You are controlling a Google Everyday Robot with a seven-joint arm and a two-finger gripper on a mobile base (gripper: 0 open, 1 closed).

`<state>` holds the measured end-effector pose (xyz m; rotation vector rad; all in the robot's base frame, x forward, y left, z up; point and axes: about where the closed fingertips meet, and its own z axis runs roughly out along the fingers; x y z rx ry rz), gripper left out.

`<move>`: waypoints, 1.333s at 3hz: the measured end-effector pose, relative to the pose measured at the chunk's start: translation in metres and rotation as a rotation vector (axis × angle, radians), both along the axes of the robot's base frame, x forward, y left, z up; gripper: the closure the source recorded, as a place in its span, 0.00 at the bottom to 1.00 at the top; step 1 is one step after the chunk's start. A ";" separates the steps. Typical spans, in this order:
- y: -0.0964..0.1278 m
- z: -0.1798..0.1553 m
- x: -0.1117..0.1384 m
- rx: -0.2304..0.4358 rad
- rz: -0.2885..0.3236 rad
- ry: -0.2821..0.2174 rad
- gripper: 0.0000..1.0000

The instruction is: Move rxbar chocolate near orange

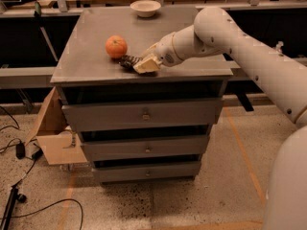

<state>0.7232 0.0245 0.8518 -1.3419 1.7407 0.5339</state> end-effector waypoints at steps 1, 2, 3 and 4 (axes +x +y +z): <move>-0.003 0.003 0.000 0.005 -0.002 -0.005 0.12; -0.019 0.020 0.005 0.037 -0.035 -0.033 0.00; -0.070 0.081 0.023 0.113 -0.105 -0.148 0.00; -0.104 0.147 0.034 0.203 -0.122 -0.254 0.00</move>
Offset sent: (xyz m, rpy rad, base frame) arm 0.0126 -0.0516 0.0507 0.0858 -0.0825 -0.0953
